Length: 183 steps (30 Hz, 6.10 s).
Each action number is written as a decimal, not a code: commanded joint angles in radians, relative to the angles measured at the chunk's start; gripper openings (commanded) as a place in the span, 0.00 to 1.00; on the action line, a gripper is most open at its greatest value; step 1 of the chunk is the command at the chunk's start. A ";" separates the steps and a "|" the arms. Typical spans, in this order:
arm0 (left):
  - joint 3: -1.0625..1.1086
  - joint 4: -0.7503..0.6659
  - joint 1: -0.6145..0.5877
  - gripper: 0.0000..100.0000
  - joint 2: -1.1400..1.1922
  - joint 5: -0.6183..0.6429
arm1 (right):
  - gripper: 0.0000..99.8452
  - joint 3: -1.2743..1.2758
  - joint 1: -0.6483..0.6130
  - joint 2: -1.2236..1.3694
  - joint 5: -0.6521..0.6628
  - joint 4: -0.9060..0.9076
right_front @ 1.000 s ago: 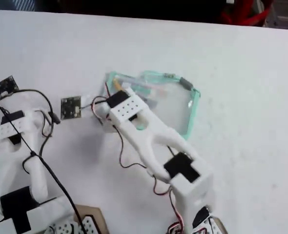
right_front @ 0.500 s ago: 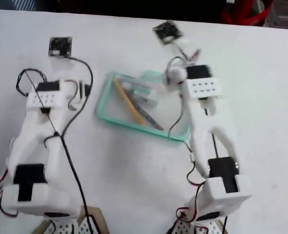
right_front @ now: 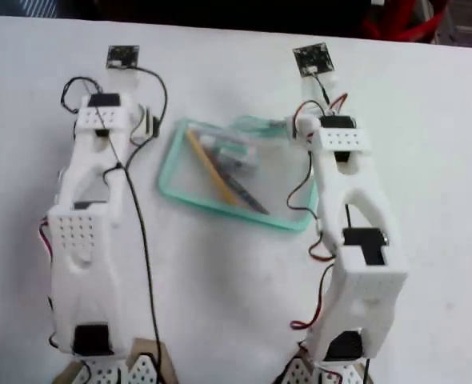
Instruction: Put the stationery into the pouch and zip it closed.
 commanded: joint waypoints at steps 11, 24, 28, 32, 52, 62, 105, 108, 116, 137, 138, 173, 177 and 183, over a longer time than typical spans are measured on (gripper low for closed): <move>-0.713 0.643 0.116 0.20 0.259 -0.077 | 0.02 -0.468 -0.124 0.289 0.126 0.418; -0.951 0.644 0.028 0.02 -0.010 -0.080 | 0.02 -0.520 -0.122 -0.114 0.029 0.581; -0.856 0.644 0.038 0.02 -0.260 -0.077 | 0.02 -0.517 -0.119 -0.302 0.020 0.690; -0.677 0.644 0.038 0.02 -0.501 -0.080 | 0.02 -0.517 -0.096 -0.449 0.018 0.803; 0.654 0.379 0.038 0.02 -1.873 -0.084 | 0.02 -0.296 -0.079 -1.273 -0.133 1.030; 1.376 0.095 0.031 0.02 -2.410 -0.084 | 0.02 0.103 0.081 -1.808 -0.118 0.909; 2.395 -0.057 0.021 0.03 -2.746 -0.084 | 0.02 1.717 0.058 -2.249 -0.064 0.309; 2.395 0.063 0.044 0.03 -2.746 -0.086 | 0.02 1.746 0.053 -2.247 -0.064 0.398; 2.395 0.138 0.076 0.02 -2.746 -0.086 | 0.02 1.748 -0.125 -2.247 -0.057 0.593; 2.395 0.138 0.071 0.03 -2.746 -0.081 | 0.02 1.748 -0.140 -2.247 -0.058 0.593; 2.395 0.138 0.071 0.03 -2.746 -0.081 | 0.02 1.748 -0.140 -2.247 -0.058 0.593; 2.395 0.138 0.073 0.03 -2.746 -0.080 | 0.02 1.748 -0.142 -2.247 -0.058 0.593; 2.395 0.138 0.073 0.03 -2.746 -0.080 | 0.02 1.748 -0.142 -2.247 -0.058 0.593; 2.395 0.138 0.073 0.03 -2.746 -0.080 | 0.02 1.748 -0.140 -2.247 -0.058 0.593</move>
